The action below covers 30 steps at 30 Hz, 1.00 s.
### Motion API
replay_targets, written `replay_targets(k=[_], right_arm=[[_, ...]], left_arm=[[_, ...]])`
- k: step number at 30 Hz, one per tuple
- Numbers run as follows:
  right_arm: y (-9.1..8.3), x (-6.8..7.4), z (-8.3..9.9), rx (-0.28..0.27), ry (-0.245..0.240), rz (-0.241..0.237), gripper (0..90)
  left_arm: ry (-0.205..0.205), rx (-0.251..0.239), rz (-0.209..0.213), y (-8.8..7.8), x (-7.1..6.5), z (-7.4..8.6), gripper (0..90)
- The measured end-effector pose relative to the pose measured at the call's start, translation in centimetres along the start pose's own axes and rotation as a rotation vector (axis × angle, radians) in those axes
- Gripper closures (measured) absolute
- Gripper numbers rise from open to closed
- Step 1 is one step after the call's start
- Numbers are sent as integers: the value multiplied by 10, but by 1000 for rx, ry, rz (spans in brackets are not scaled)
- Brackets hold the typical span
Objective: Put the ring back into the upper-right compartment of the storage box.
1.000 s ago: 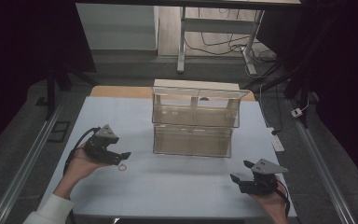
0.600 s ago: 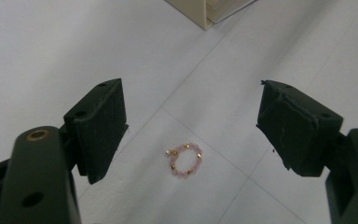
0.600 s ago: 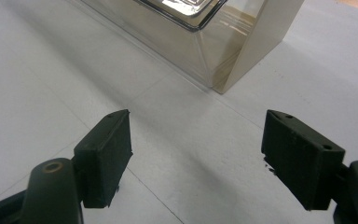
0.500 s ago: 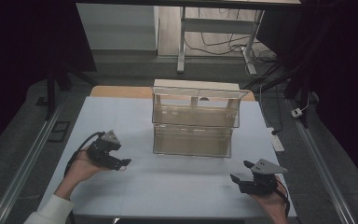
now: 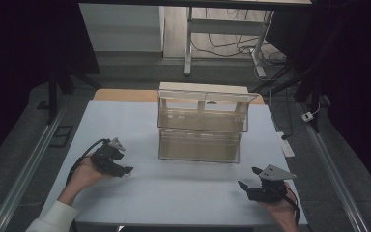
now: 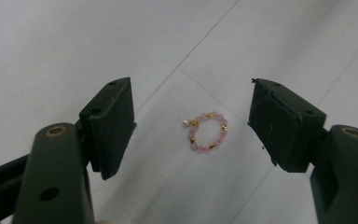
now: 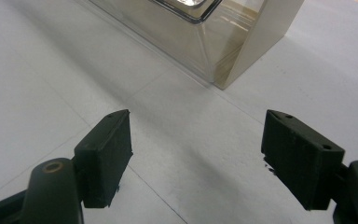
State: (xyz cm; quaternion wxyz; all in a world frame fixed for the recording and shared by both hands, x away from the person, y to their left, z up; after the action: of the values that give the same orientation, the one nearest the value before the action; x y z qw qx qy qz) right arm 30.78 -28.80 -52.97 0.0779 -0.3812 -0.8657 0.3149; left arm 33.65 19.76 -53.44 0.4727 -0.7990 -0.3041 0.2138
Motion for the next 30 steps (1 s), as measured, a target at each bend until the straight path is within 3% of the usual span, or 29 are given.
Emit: replay_targets(k=[11, 30], right_arm=[[1, 0, 1, 10, -1, -1, 243], [2, 1, 2, 13, -1, -2, 243]], left_arm=[[-11, 28, 18, 9, 5, 5, 431], [17, 70, 42, 17, 5, 9, 587]])
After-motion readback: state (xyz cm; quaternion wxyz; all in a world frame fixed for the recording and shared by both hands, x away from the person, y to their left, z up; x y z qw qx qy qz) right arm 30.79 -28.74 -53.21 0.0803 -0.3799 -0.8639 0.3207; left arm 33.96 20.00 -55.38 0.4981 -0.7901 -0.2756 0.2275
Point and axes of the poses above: each handheld gripper's, and its own axes: y roughly forward along the jaws, z roughly out of its underside, x roughly to its left, the point moved 4 cm from there along y, roughly forward along the jaws, and after that the axes turned 1 degree about x, right-handed, at the moved point
